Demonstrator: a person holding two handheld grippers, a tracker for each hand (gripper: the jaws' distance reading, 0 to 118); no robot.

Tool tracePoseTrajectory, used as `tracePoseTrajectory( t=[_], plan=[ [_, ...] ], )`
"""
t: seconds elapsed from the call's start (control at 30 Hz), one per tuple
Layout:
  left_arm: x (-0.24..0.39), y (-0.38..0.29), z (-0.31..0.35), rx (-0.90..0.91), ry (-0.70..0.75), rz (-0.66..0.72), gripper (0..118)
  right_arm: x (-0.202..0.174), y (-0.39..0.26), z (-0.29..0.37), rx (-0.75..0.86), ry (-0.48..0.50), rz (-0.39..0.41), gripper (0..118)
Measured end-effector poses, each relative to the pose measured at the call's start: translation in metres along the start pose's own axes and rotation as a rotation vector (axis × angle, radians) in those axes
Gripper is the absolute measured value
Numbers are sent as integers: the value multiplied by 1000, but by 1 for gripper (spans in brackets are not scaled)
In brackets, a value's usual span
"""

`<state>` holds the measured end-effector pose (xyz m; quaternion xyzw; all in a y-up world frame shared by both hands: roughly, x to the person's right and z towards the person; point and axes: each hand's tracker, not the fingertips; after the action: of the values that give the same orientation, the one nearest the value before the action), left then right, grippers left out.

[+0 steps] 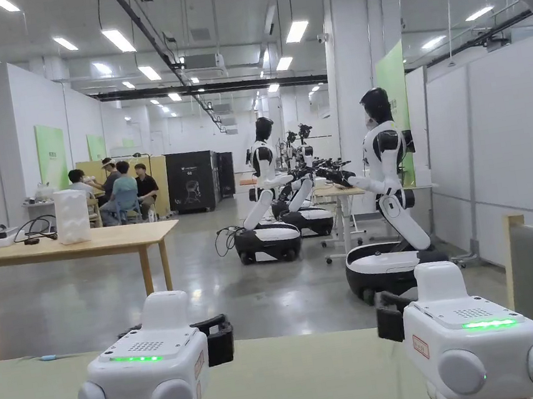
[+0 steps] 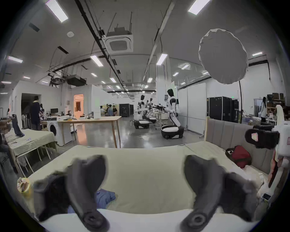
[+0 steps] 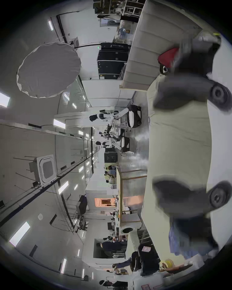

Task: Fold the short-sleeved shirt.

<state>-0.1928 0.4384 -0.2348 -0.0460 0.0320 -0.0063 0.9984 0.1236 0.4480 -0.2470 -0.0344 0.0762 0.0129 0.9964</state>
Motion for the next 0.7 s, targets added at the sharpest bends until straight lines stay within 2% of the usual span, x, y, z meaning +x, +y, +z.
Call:
tracePoseTrajectory(
  t=[0.03, 0.07, 0.1, 0.13, 0.23, 0.4, 0.53, 0.7],
  plan=[
    [3, -1, 0, 5, 16, -12, 63, 2, 0, 0, -9, -51, 14, 38],
    [4, 0, 0, 2, 14, -20, 33, 3, 0, 0, -13, -47, 6, 19],
    [5, -1, 0, -3, 16, -33, 6, 6, 0, 2, -10, -29, -9, 18],
    [6, -1, 1, 4, 14, -41, 1, 7, -1, 4, -10, -7, -23, 16],
    [8, -2, 5, 15, 29, -60, 1, 7, -4, -3, -15, -22, -3, 12],
    [-24, -4, 15, 5, 92, -58, 1, -17, -9, -10, -13, 30, 7, 11],
    [-82, -14, 37, -40, 210, -54, 1, -79, -20, -19, -11, 181, 40, 11],
    [-169, -36, 59, -208, 358, 40, 1, -165, -42, -23, -41, 410, 55, 11]
  ],
)
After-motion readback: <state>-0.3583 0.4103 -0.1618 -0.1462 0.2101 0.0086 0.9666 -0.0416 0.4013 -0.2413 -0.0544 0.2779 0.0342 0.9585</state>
